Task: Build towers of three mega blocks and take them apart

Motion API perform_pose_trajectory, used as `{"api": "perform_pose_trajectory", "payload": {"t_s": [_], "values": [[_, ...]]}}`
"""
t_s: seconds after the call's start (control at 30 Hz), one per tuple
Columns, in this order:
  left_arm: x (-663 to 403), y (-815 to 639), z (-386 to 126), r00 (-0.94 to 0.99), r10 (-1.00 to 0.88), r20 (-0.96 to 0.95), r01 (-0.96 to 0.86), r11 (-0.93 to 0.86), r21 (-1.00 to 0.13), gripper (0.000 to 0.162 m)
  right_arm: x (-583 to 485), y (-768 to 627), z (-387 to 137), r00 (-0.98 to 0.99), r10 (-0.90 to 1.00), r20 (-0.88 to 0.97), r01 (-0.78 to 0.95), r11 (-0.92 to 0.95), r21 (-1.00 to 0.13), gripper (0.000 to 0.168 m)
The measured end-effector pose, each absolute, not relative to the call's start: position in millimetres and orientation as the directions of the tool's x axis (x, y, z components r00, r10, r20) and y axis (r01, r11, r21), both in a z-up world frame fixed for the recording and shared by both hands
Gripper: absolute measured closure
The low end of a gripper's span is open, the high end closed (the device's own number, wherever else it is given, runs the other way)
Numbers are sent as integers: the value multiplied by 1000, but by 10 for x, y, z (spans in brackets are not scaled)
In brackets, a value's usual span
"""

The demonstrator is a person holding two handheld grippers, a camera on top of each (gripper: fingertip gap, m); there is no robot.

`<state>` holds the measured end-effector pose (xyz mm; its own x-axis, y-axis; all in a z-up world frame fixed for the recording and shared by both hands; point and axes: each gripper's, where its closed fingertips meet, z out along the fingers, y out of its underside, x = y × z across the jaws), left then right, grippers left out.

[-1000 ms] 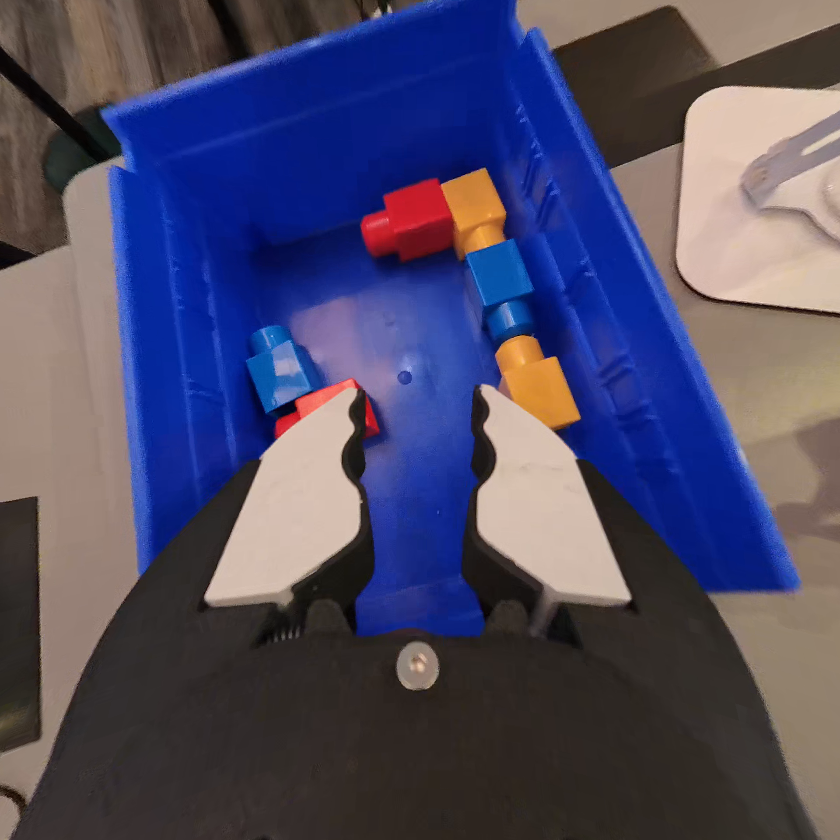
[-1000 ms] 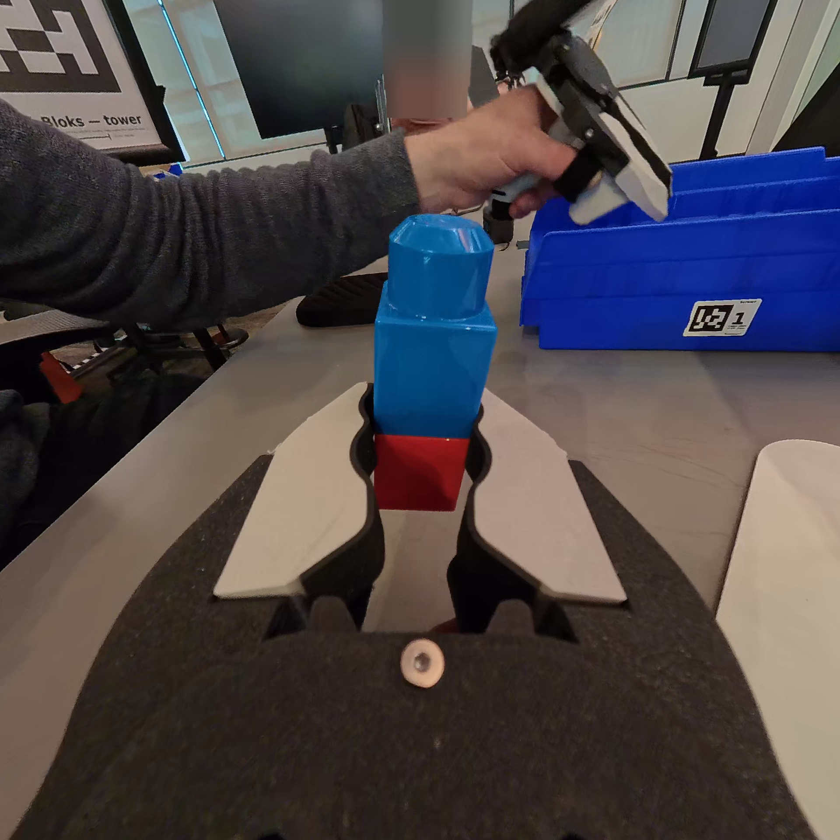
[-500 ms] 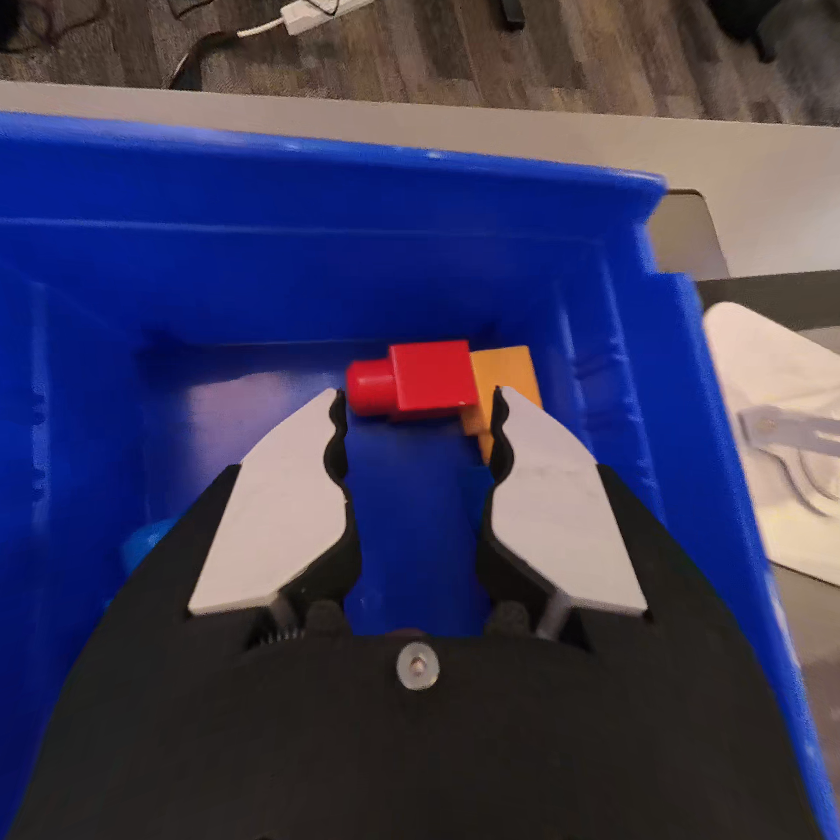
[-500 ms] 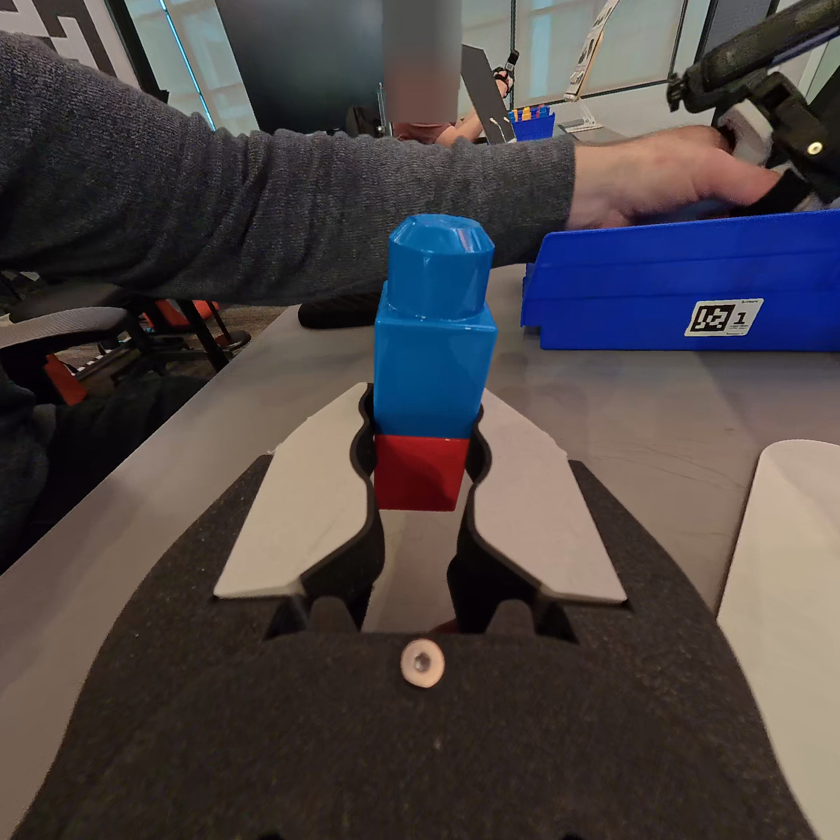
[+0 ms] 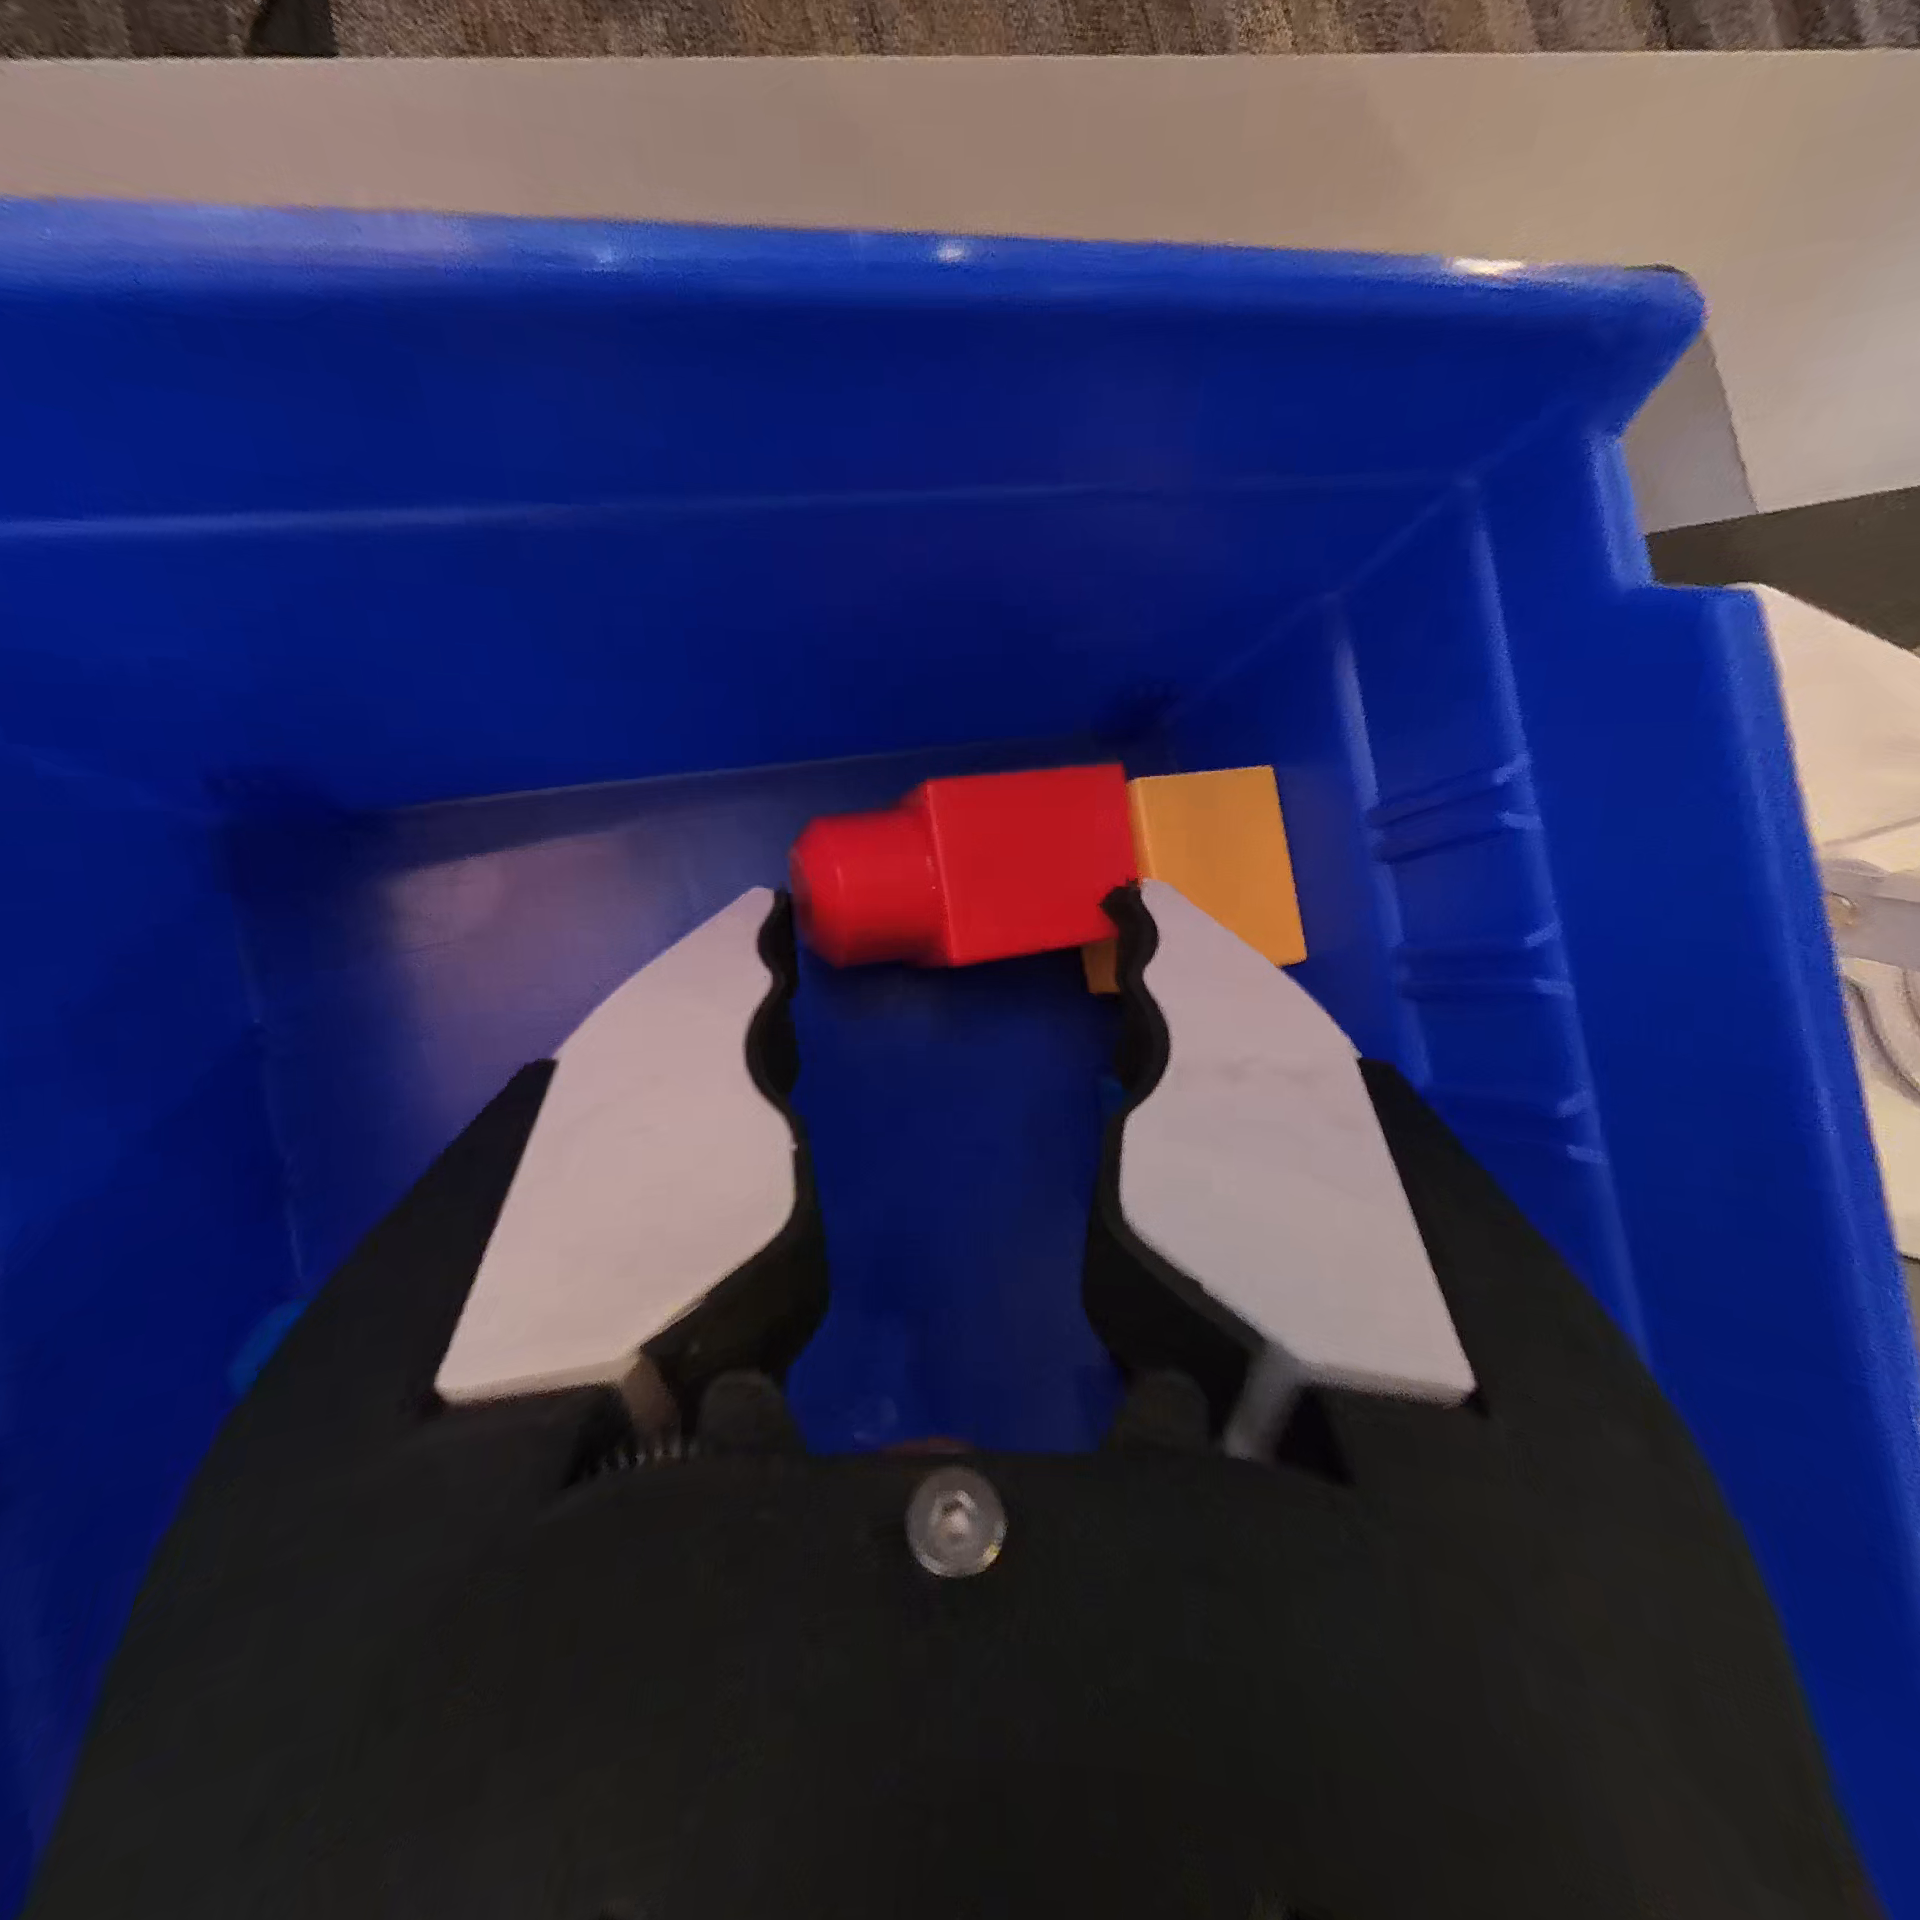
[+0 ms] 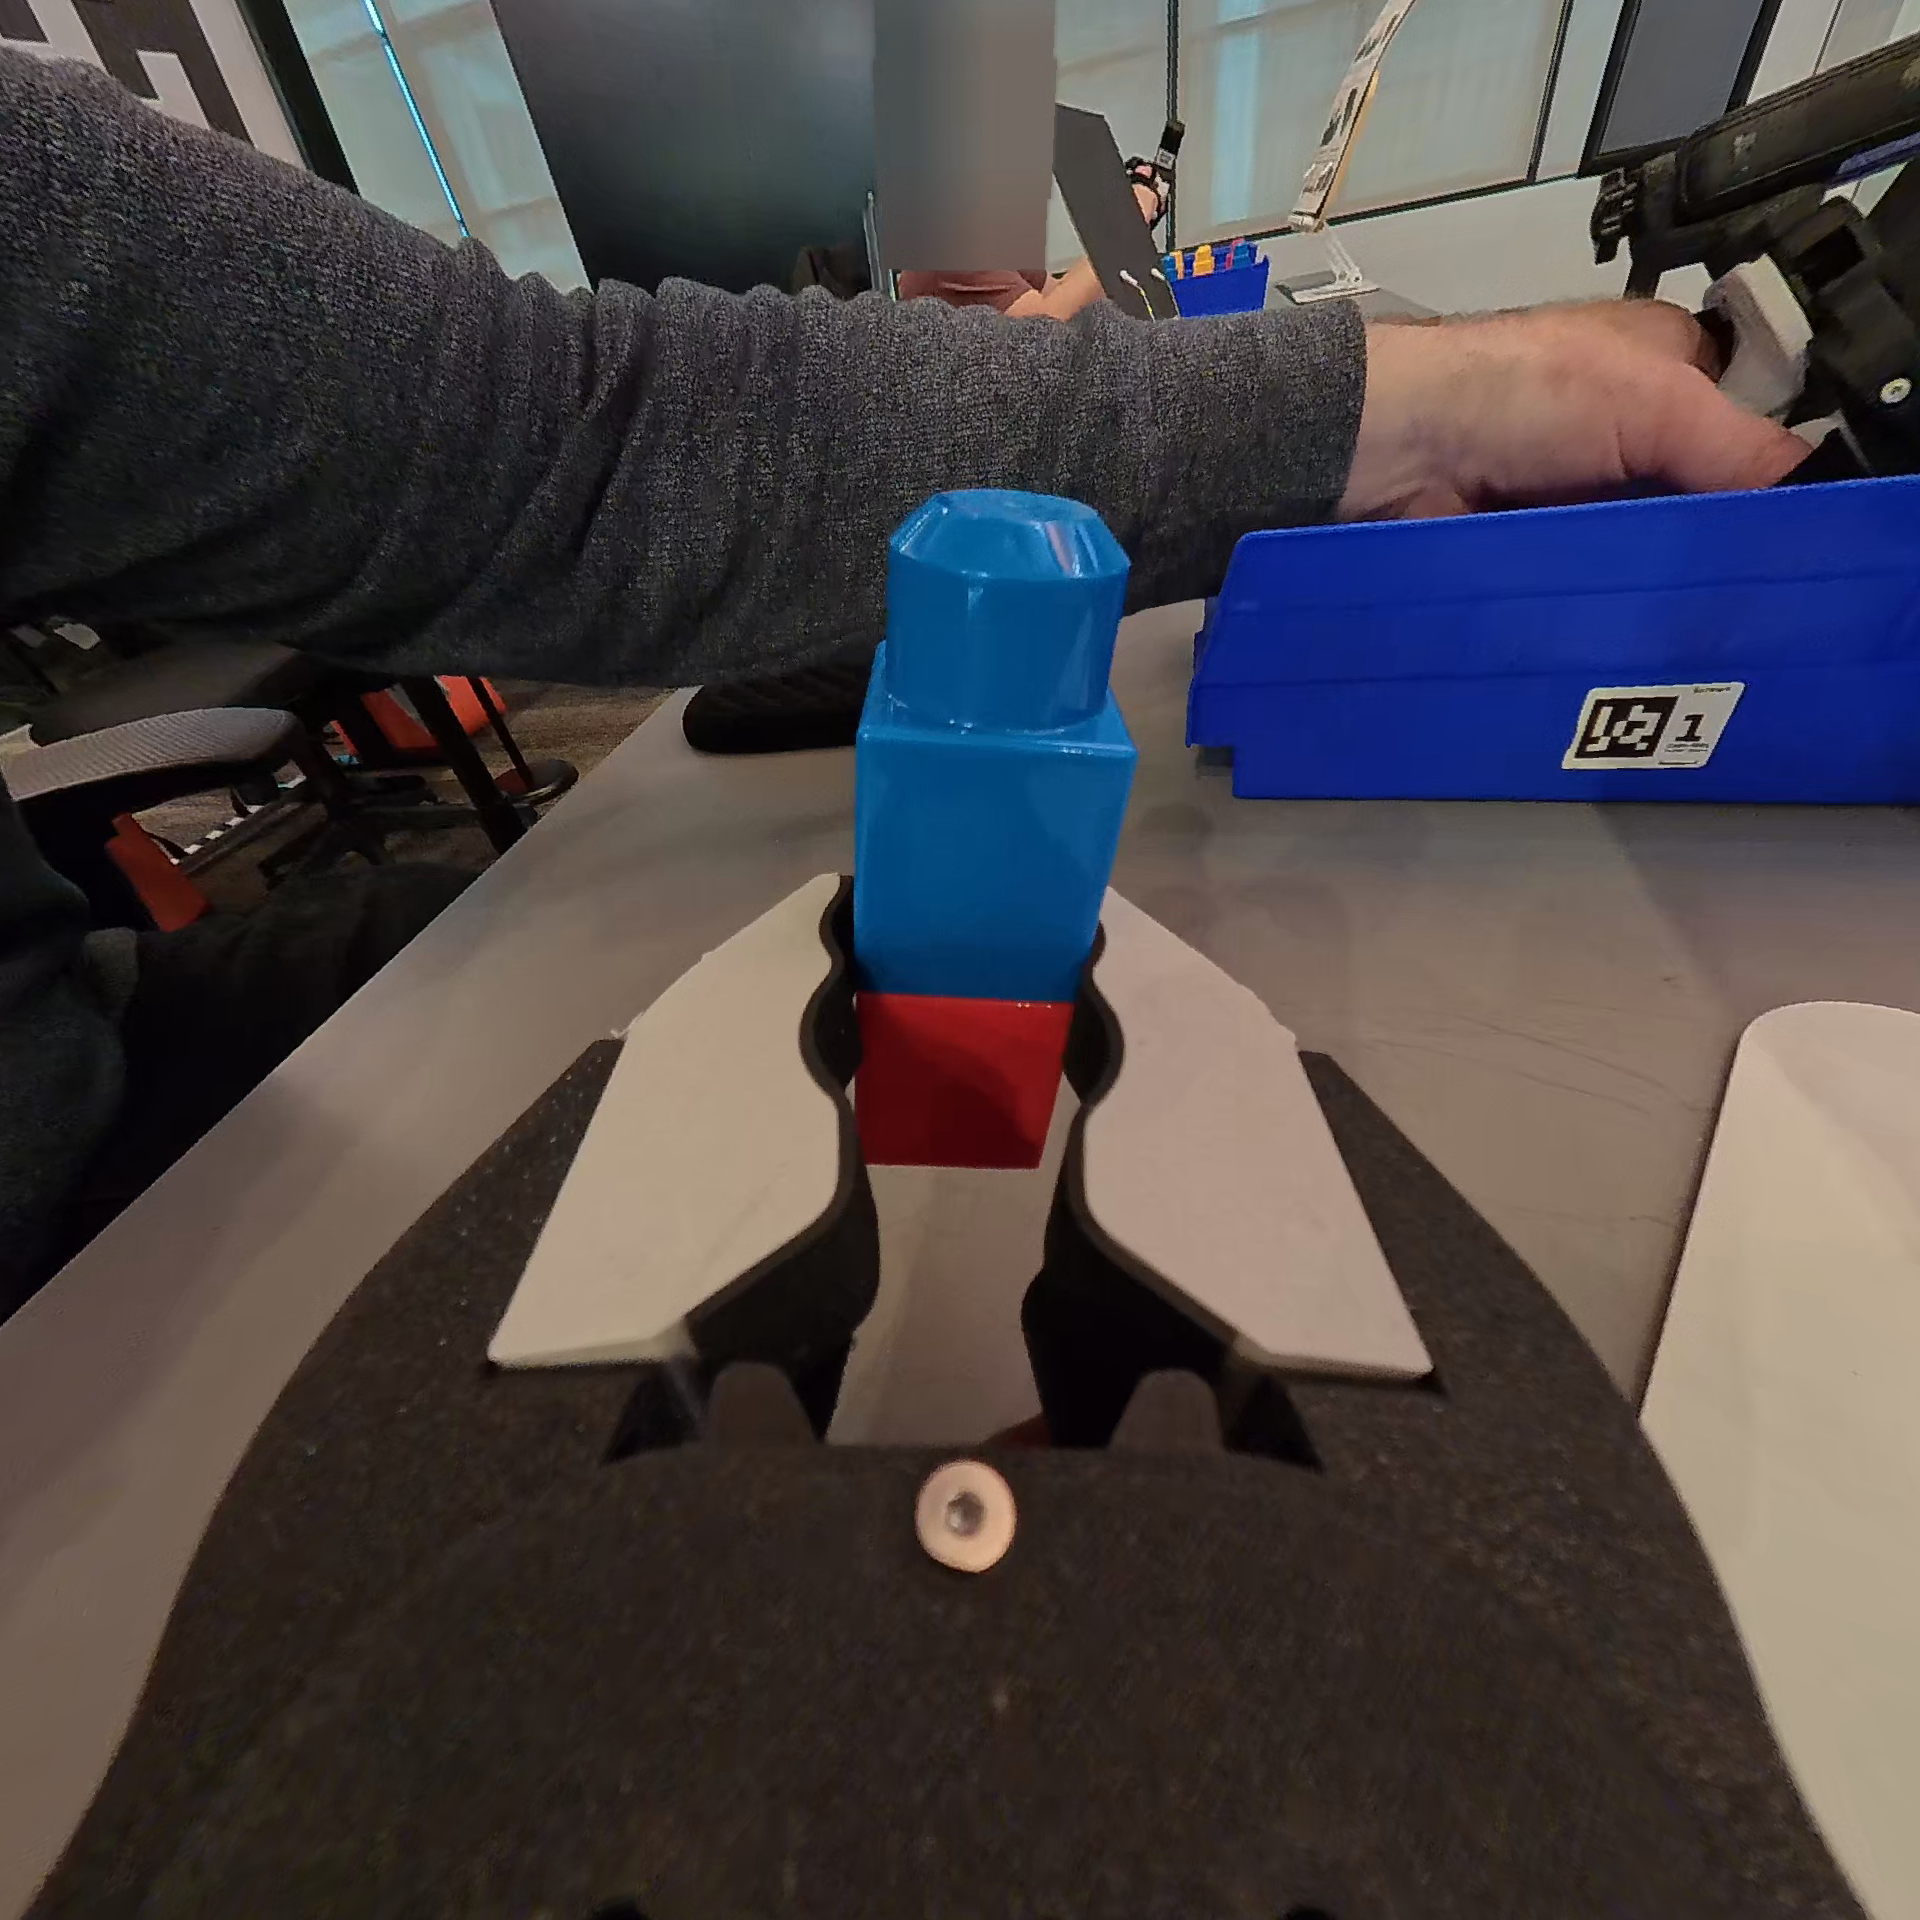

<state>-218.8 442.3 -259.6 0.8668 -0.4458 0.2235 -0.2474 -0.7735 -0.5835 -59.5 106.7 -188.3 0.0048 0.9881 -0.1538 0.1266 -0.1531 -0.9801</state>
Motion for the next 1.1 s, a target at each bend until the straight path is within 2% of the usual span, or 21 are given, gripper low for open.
{"api": "perform_pose_trajectory", "payload": {"t_s": [0.2,0.3,0.47,0.67,0.73,0.9,0.97,1.1], "values": [[-2126,4402,-2587,845,-497,199,-300,-747,-594,105,-594,1067,-1883,5,988,-154,126,-153,-980,132],[-2183,4424,-2518,853,-508,122,-330,-704,-629,117,-593,1068,-1880,5,988,-155,124,-155,-980,132],[-2212,4329,-2499,829,-559,-30,-456,-642,-616,121,-596,1066,-1884,4,988,-154,127,-153,-980,132],[-2115,4119,-2443,762,-629,-152,-570,-541,-619,134,-599,1060,-1889,4,989,-149,131,-148,-980,132],[-2050,3997,-2412,725,-676,-135,-595,-515,-617,148,-599,1060,-1888,3,989,-150,131,-149,-980,132],[-2039,3970,-2303,668,-726,-166,-638,-444,-629,121,-601,1060,-1890,3,989,-149,133,-148,-980,132],[-2071,4020,-2346,654,-729,-202,-680,-449,-580,109,-602,1057,-1891,1,989,-148,134,-147,-980,132],[-2048,4108,-2558,608,-758,-236,-753,-456,-474,105,-600,1058,-1889,2,989,-149,132,-147,-980,132]]}}
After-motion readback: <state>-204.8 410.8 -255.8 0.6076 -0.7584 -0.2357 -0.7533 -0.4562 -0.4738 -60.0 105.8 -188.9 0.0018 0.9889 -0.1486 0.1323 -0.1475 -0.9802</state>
